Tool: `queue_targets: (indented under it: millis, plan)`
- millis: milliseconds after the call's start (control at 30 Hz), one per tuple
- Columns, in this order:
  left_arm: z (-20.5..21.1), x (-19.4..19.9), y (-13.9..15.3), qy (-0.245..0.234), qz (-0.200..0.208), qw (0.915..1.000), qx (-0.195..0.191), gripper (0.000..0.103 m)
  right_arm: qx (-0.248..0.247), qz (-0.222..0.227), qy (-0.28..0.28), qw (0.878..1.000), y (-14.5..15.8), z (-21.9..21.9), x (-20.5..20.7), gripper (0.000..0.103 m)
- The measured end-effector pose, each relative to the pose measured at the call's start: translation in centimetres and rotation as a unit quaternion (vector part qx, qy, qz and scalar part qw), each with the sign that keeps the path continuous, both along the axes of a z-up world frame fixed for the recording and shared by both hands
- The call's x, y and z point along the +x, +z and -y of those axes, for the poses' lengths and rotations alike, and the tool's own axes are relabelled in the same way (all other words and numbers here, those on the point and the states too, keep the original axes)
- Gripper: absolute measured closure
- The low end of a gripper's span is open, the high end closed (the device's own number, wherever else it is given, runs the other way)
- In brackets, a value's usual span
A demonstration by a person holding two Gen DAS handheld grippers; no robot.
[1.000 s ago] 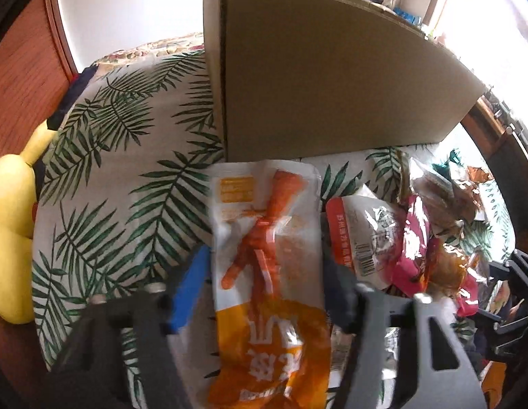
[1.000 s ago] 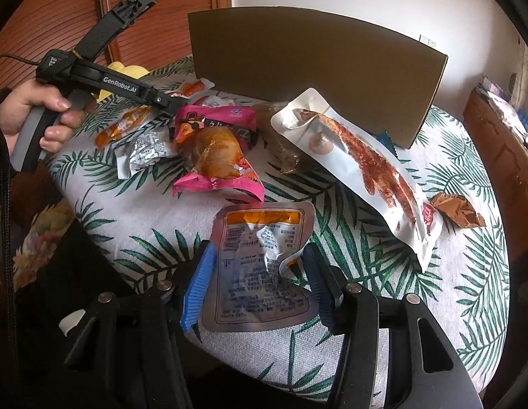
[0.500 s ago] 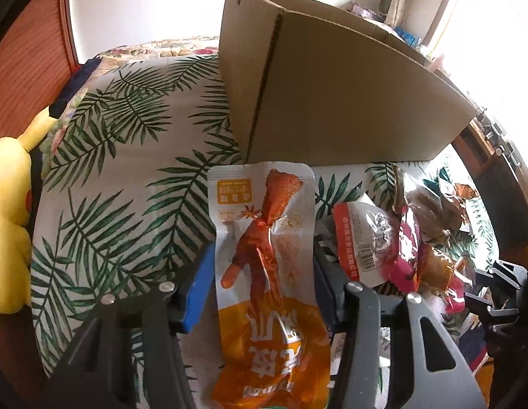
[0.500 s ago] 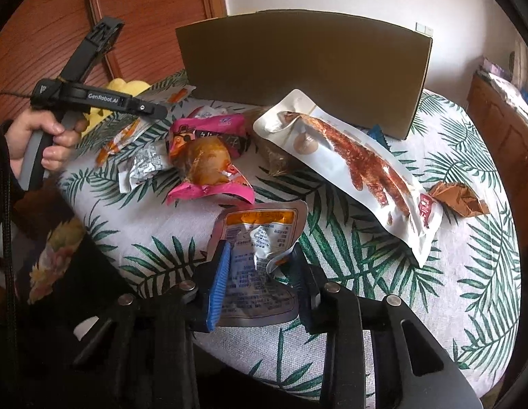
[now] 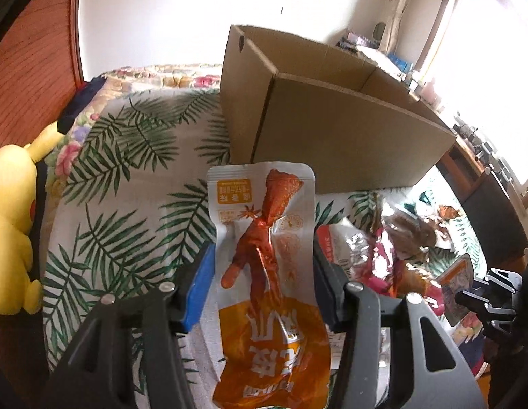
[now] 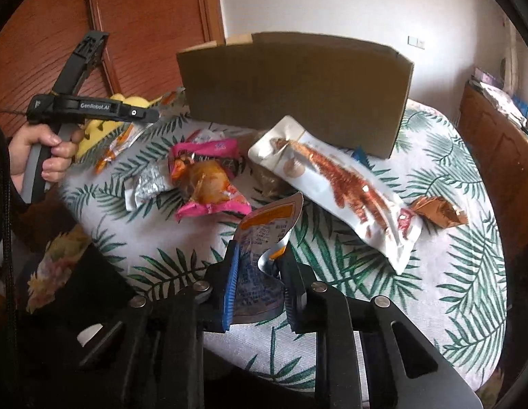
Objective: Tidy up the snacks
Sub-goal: 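Close left tool on the orange pack while right tool grasps the silver pouch, then carry both packs over the cardboard box and open both tools to drop them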
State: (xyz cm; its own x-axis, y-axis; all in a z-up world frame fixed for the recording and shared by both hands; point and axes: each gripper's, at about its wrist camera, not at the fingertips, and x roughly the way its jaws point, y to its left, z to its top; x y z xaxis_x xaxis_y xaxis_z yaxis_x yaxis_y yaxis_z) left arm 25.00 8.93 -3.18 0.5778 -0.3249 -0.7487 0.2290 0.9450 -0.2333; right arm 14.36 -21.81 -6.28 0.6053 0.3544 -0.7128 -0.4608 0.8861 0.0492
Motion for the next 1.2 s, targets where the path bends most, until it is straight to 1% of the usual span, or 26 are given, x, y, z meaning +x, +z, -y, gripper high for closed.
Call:
queue_targets:
  millis: [167,300,433,567,800,900,1033,1200]
  plan:
    - [0.4,-0.8,2.2,-0.003,0.032,0.9994,-0.011,0.050,-0.001,0.021,-0.005,1.000,1.5,0.7,-0.3,0.082]
    - [1.0,-1.3,4.2,-0.005,0.062,0.9979,-0.017,0.050,0.001,0.034,-0.011,0.999,2.8,1.0,0.2,0.082]
    - [1.6,-1.7,7.0,-0.010,0.093,0.9951,-0.032,0.050,0.003,0.048,-0.018,0.999,4.4,1.2,1.2,0.082]
    - [2.4,-1.6,9.8,-0.016,0.117,0.9923,-0.036,0.050,0.006,0.066,-0.024,0.998,6.4,1.3,2.6,0.082]
    - [3.7,0.6,12.9,-0.017,0.133,0.9904,-0.032,0.050,0.018,0.081,-0.029,0.996,9.5,1.2,5.5,0.082]
    - [4.3,1.9,13.6,-0.015,0.130,0.9908,-0.033,0.050,0.022,0.081,-0.031,0.996,10.1,1.1,6.8,0.082]
    - [5.0,4.0,13.9,-0.009,0.126,0.9915,-0.028,0.050,0.023,0.080,-0.039,0.996,10.5,0.6,8.9,0.082]
    - [5.9,6.3,14.6,-0.002,0.127,0.9916,-0.026,0.050,0.036,0.081,-0.052,0.995,11.4,0.1,11.5,0.082]
